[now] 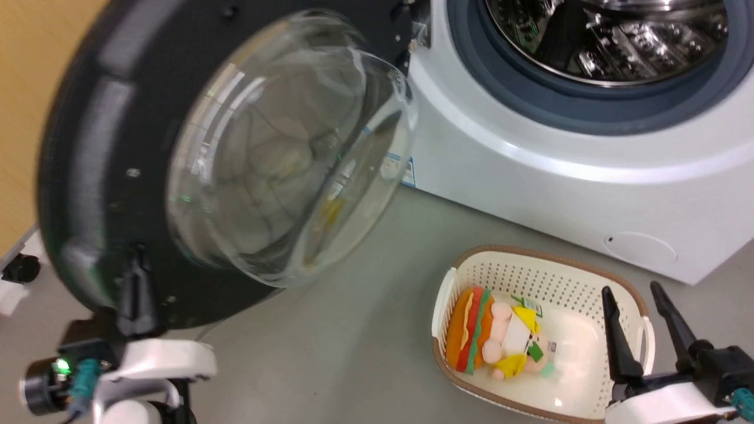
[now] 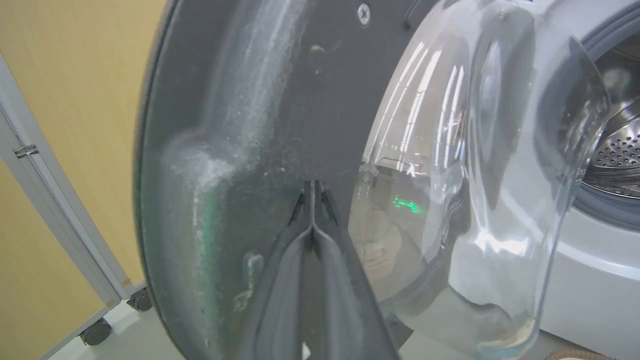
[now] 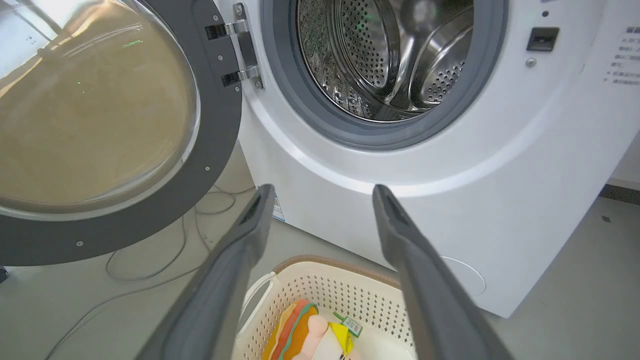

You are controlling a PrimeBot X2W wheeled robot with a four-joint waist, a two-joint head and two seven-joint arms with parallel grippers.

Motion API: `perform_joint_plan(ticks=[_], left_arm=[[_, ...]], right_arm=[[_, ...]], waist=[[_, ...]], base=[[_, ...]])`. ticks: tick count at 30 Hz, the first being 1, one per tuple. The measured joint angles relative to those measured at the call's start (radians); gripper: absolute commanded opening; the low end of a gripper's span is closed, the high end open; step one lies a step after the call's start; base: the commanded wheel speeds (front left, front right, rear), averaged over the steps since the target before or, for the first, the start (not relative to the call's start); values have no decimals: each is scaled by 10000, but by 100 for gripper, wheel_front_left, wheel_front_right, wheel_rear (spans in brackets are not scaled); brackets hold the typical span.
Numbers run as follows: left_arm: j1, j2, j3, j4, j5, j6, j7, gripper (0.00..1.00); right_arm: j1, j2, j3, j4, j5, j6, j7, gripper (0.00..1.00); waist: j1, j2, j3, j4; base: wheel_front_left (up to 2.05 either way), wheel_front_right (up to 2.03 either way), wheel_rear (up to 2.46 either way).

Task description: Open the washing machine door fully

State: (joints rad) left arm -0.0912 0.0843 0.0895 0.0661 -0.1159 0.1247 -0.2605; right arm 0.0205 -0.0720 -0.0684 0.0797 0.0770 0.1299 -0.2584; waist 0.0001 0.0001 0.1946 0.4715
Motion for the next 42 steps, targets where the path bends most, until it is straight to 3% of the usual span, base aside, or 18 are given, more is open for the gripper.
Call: perform_joint_plan(ticks=[7,14,42], left_arm=[[-788,-58,1492,447,-33,25,0,0],[-1465,-67,2598,913,-69,-230,0,0],[-3683,1241,5275,3875,88,-849,0,0]], right_arm=[[-298,-234,-48,-17,-71,0,0,100],[-462,-424,-38,-73,-71,0,0,100],[-1127,-564,-194,-405,-238,0,0,100]], waist=[[0,0,557,-358],[0,0,1081,-590],[0,0,2016,-1316]], base=[[0,0,0],[0,0,0],[0,0,0]])
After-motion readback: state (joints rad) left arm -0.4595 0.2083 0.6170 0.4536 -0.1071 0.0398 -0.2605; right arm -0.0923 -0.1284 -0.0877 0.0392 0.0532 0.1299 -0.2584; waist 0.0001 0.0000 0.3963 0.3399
